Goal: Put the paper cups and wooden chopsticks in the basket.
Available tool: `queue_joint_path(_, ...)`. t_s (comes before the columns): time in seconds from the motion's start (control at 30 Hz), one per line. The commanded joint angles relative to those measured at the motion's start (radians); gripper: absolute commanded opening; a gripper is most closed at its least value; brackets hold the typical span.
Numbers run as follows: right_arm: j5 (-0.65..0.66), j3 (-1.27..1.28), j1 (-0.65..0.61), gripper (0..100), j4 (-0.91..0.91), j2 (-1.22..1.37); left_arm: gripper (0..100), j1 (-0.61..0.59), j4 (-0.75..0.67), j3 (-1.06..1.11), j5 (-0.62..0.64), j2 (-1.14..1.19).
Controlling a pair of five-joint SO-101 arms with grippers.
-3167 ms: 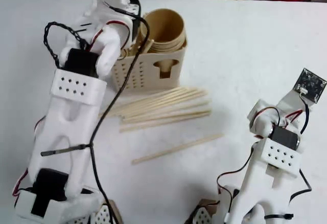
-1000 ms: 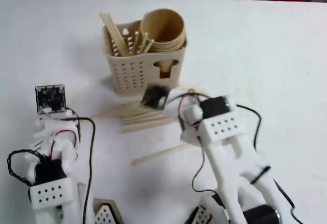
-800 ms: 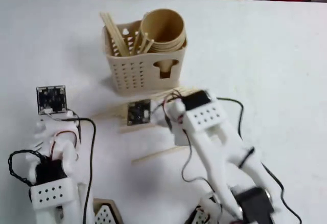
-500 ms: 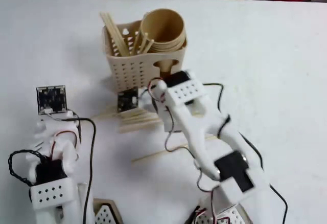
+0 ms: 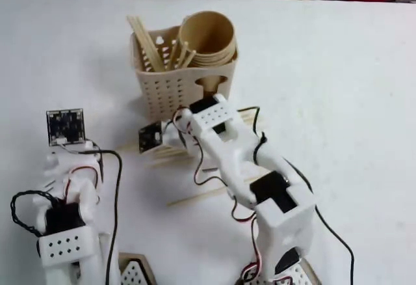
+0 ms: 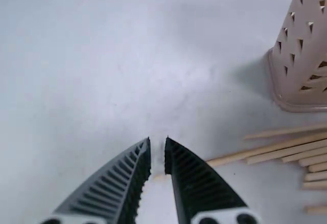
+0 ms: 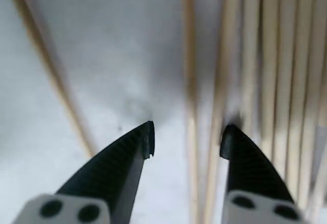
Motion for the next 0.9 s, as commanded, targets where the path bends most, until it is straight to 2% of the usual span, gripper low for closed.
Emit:
queue_joint_path(0.0,0.008,-0.025,-0.013,17.9,-0.021,0.031,7,-0.012,-0.026,-0.005,-0.008,-0.016)
queue_joint_path(0.17,0.003,-0.021,-0.013,1.5,-0.018,0.044,7,-0.012,-0.026,-0.005,-0.008,-0.016)
queue_joint_path(0.73,-0.043,-0.017,-0.03,2.2,0.021,0.005,7,-0.012,-0.026,-0.003,-0.008,-0.016)
queue_joint_path(0.87,-0.043,-0.018,-0.053,8.9,0.021,0.042,7,-0.012,-0.026,-0.003,-0.008,-0.016)
